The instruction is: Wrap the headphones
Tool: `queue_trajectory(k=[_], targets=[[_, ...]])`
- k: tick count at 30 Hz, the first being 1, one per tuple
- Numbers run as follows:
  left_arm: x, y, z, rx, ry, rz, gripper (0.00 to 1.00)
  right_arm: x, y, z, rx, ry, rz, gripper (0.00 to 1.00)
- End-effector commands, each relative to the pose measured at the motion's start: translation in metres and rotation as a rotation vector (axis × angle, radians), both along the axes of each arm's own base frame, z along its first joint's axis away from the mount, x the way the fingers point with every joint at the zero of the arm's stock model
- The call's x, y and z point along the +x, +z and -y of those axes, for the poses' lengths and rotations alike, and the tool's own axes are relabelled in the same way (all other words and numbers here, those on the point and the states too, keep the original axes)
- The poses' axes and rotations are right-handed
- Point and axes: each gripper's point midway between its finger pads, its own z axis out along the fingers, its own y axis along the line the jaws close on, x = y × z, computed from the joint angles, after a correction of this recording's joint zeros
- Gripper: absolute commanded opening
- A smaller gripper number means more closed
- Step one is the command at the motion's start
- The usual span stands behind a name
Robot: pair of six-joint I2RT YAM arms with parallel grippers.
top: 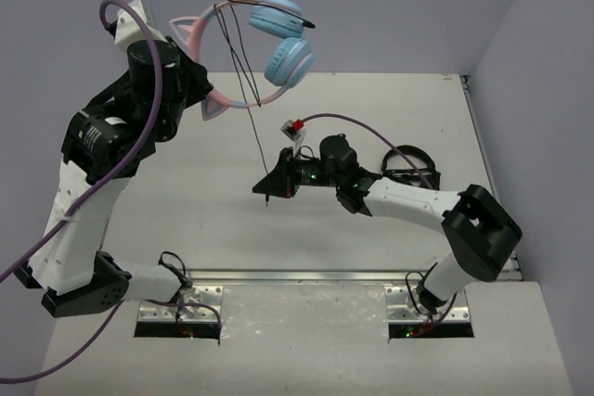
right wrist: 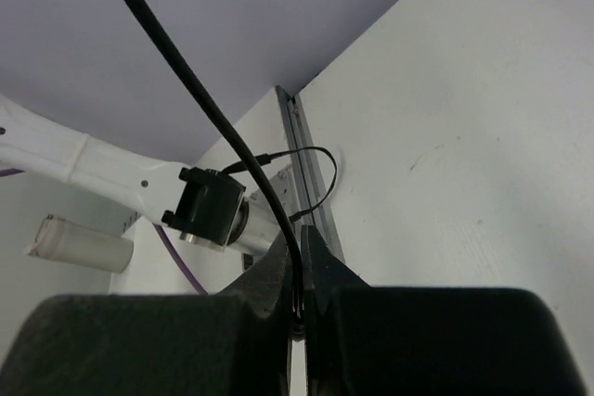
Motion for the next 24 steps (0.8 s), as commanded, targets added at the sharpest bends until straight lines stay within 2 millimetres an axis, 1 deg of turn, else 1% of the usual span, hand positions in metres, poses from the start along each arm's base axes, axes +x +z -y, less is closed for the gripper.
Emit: queue_trajectory(k=[1, 2, 3, 4, 5, 6, 7, 8, 9, 10, 11, 12, 13, 14, 15, 16, 17, 18, 19, 20, 21, 22, 23, 24], targets=[[0.008, 0.035, -0.010, -0.133, 0.089, 0.135, 0.00, -0.016, 0.020, 0.010, 0.051, -0.009, 0.051, 0.01], [0.013, 0.031, -0.012, -0.127, 0.094, 0.124, 0.00, -0.017, 0.016, 0.013, 0.035, -0.019, 0.045, 0.01], [0.024, 0.024, -0.021, -0.114, 0.127, 0.105, 0.00, -0.019, 0.011, 0.017, 0.009, -0.029, 0.060, 0.01], [0.034, 0.010, -0.016, -0.109, 0.088, 0.069, 0.00, -0.020, 0.009, 0.020, -0.014, -0.045, 0.070, 0.01], [0.043, 0.002, -0.019, -0.110, 0.084, 0.047, 0.00, -0.018, 0.006, 0.029, -0.062, -0.093, 0.088, 0.01], [0.054, -0.017, -0.027, -0.106, 0.096, 0.004, 0.00, -0.017, 0.005, 0.034, -0.080, -0.114, 0.096, 0.01], [0.059, -0.025, -0.029, -0.098, 0.103, -0.014, 0.01, -0.018, 0.000, 0.040, -0.116, -0.134, 0.089, 0.01], [0.065, -0.029, -0.029, -0.092, 0.105, -0.017, 0.01, -0.016, 0.007, 0.049, -0.117, -0.167, 0.128, 0.01], [0.071, -0.041, -0.032, -0.084, 0.115, -0.039, 0.00, -0.018, 0.004, 0.054, -0.145, -0.175, 0.123, 0.01], [0.074, -0.047, -0.034, -0.080, 0.121, -0.055, 0.00, -0.017, 0.009, 0.057, -0.150, -0.182, 0.140, 0.01], [0.081, -0.056, -0.034, -0.077, 0.128, -0.080, 0.00, -0.021, 0.016, 0.058, -0.145, -0.168, 0.158, 0.01], [0.085, -0.060, -0.034, -0.073, 0.130, -0.092, 0.00, -0.024, 0.019, 0.058, -0.150, -0.157, 0.167, 0.01], [0.088, -0.065, -0.035, -0.064, 0.141, -0.104, 0.00, -0.029, 0.016, 0.059, -0.178, -0.142, 0.162, 0.01], [0.094, -0.074, -0.035, -0.051, 0.154, -0.125, 0.00, -0.035, 0.029, 0.054, -0.172, -0.118, 0.207, 0.01], [0.098, -0.082, -0.035, -0.038, 0.161, -0.144, 0.00, -0.038, 0.032, 0.052, -0.181, -0.108, 0.223, 0.01], [0.103, -0.091, -0.039, -0.009, 0.187, -0.166, 0.00, -0.045, 0.041, 0.048, -0.202, -0.078, 0.259, 0.01], [0.104, -0.095, -0.042, 0.003, 0.202, -0.175, 0.00, -0.049, 0.047, 0.046, -0.211, -0.062, 0.278, 0.01], [0.106, -0.105, -0.045, 0.024, 0.223, -0.189, 0.00, -0.054, 0.042, 0.047, -0.256, -0.038, 0.270, 0.01], [0.108, -0.112, -0.048, 0.056, 0.227, -0.203, 0.00, -0.058, 0.060, 0.042, -0.243, -0.014, 0.327, 0.01], [0.108, -0.128, -0.048, 0.083, 0.224, -0.237, 0.00, -0.059, 0.065, 0.041, -0.258, -0.001, 0.347, 0.01], [0.112, -0.132, -0.048, 0.099, 0.218, -0.231, 0.00, -0.061, 0.061, 0.045, -0.304, 0.009, 0.348, 0.01], [0.112, -0.141, -0.047, 0.142, 0.193, -0.250, 0.00, -0.058, 0.081, 0.044, -0.295, 0.013, 0.411, 0.01], [0.112, -0.166, -0.044, 0.178, 0.161, -0.300, 0.00, -0.057, 0.087, 0.045, -0.309, 0.024, 0.439, 0.01], [0.118, -0.171, -0.028, 0.168, 0.066, -0.288, 0.00, -0.058, 0.080, 0.051, -0.372, 0.044, 0.441, 0.01]])
